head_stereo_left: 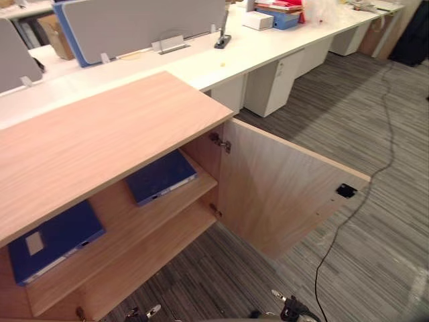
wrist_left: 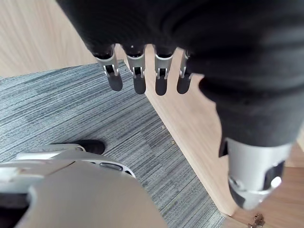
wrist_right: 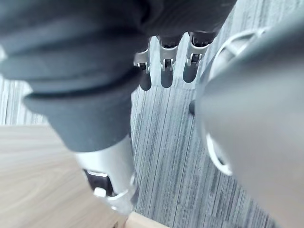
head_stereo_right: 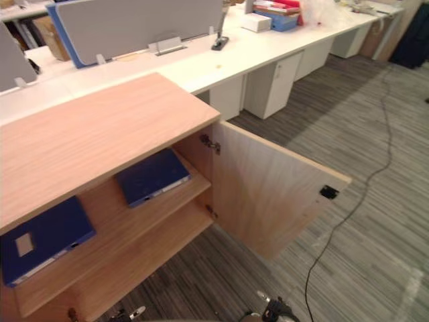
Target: Walk over to the cabinet, pick up the folder, carry it to the office cabinet, place the folder inside the office cabinet, then close the office cabinet door
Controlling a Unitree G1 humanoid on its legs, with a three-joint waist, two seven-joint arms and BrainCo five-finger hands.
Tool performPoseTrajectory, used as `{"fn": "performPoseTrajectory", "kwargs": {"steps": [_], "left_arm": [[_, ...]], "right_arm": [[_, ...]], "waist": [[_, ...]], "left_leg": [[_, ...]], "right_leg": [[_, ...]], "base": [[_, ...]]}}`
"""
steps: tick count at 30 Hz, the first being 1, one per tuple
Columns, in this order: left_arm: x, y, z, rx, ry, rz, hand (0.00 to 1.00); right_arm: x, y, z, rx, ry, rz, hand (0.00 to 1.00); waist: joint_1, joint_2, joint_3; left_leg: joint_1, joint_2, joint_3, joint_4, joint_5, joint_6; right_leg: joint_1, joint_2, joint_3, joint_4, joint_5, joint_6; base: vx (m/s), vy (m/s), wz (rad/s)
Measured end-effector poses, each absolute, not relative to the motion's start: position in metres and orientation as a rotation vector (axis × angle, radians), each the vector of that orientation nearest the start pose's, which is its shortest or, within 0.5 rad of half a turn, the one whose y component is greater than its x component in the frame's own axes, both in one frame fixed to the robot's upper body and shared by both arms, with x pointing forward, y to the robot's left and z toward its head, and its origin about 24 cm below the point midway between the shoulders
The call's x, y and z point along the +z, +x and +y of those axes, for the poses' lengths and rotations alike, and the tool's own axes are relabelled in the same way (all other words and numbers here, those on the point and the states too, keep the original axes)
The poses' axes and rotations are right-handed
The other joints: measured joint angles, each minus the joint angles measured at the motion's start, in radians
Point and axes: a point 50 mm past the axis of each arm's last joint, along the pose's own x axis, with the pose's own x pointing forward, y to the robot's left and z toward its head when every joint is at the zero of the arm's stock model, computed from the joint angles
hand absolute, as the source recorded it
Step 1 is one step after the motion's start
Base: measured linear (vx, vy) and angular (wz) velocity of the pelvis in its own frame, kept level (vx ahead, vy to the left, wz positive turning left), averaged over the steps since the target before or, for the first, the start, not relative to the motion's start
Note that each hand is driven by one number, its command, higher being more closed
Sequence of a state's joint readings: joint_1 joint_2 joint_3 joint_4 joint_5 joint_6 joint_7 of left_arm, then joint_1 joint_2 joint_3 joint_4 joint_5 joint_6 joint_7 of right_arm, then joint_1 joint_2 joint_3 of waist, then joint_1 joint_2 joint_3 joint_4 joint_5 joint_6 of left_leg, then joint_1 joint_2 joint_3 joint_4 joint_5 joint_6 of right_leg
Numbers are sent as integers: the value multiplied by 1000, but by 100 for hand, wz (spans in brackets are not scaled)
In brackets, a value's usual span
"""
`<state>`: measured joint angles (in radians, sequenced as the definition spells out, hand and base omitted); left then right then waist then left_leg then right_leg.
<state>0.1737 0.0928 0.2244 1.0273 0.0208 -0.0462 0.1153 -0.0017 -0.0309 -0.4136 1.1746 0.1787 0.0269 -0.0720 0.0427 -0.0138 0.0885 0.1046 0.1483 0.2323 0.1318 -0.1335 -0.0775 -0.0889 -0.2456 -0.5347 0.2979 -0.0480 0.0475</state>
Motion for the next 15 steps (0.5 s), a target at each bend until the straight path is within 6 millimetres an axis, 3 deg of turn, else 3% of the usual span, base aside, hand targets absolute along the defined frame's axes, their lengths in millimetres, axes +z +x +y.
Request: {"fn": "performPoseTrajectory", "kwargs": {"steps": [7,10,12,15], "left_arm": [[-162,58,224,419,32,1148,0],[-162,58,224,429,19,1146,0],[-162,58,223,436,4,1144,0],[-162,59,221,432,0,1140,0]], "right_arm": [[-167,89,-202,-593,398,1138,0],[-167,91,-203,-602,399,1130,0],[-164,103,-201,-583,397,1101,0],[-158,124,-199,-546,362,1047,0]], "waist": [[-4,2,-1],[1,1,-1],[1,6,2],[2,15,2]], "left_leg": [[0,44,57,68,-38,-29],[-8,46,45,101,-45,-26],[-36,29,-30,133,-48,-21],[-34,13,-39,101,-52,-14]], "right_leg": [[0,64,61,-53,27,-8],[-19,76,103,-58,29,-10],[-43,81,149,-77,52,-11],[-61,105,203,-157,116,-8]], "base": [[16,-23,-27],[37,-24,-39],[32,-3,-55],[8,63,-61]]}}
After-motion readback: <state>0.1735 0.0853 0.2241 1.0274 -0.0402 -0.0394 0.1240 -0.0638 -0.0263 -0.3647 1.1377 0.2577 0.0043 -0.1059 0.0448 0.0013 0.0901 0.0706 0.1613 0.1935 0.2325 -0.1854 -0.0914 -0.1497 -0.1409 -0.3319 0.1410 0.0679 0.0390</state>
